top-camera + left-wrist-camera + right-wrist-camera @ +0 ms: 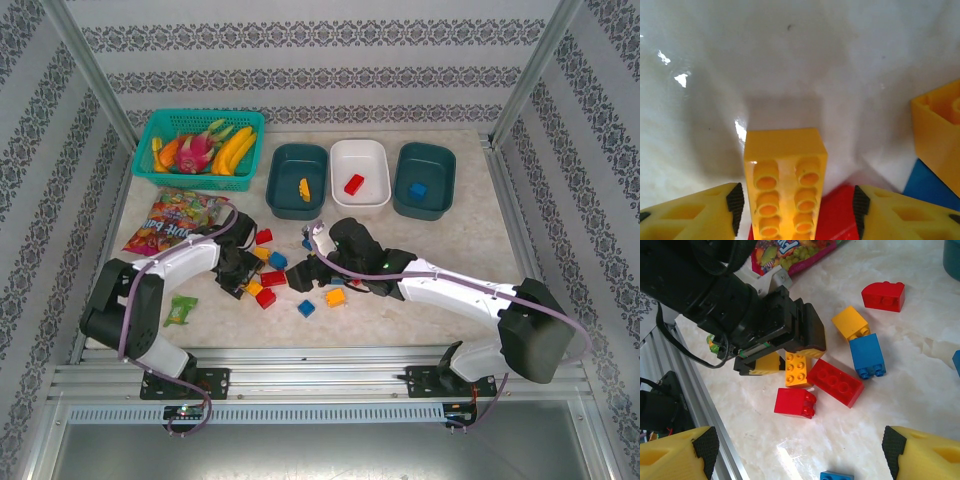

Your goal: Sort the legos into containers by color

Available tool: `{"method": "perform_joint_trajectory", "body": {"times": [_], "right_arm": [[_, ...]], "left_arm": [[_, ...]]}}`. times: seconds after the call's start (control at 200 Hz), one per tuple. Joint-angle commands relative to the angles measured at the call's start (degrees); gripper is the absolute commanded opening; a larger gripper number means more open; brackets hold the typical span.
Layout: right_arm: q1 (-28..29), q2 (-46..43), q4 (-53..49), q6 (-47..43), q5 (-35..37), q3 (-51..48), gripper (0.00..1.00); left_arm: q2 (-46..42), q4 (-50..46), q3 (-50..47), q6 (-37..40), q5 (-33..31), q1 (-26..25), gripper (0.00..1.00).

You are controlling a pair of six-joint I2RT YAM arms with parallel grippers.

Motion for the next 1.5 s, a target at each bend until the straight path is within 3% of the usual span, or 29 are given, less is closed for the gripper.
{"method": "perform_joint_trajectory", "body": {"times": [0.0, 0.18, 0.325, 0.535, 0.699, 0.829, 1.199, 1.499], "right_arm": [[-0.5, -1.3, -0.3, -0.6, 0.3, 0.2, 0.87], [-1.0, -0.8, -0.3, 0.1, 0.8, 0.2, 0.86], [-1.3, -0.2, 0.1, 1.0, 1.2, 0.4, 0.86], [-1.4, -0.3, 0.2, 2.0, 1.6, 1.2, 0.85], [-2.3, -3.6, -1.7, 4.2, 7.5, 2.4, 0.84], [-6.2, -7.8, -1.3, 9.2, 13.8, 2.5, 0.84], [-18.9, -5.0, -3.2, 19.1, 16.4, 9.7, 0.85], [-23.8, -2.9, -3.1, 23.2, 13.3, 10.2, 0.84]], "left_arm": [[1.1, 0.1, -0.7, -0.9, -0.1, 0.5, 0.59], [3.1, -2.4, -0.2, 0.9, -1.5, 0.4, 0.53], [4.8, -1.3, -0.3, 1.4, -1.8, 0.4, 0.4], [1.2, -2.9, 0.6, 1.4, -5.7, 0.3, 0.29], [-3.2, -9.3, 9.3, 7.2, -10.7, 0.3, 0.28], [-2.0, -11.1, 20.0, 16.4, -11.0, 0.3, 0.29], [20.7, -12.7, 53.6, 34.8, -7.1, -1.6, 0.29], [44.0, -22.3, 82.0, 45.1, -13.3, -2.1, 0.29]]}}
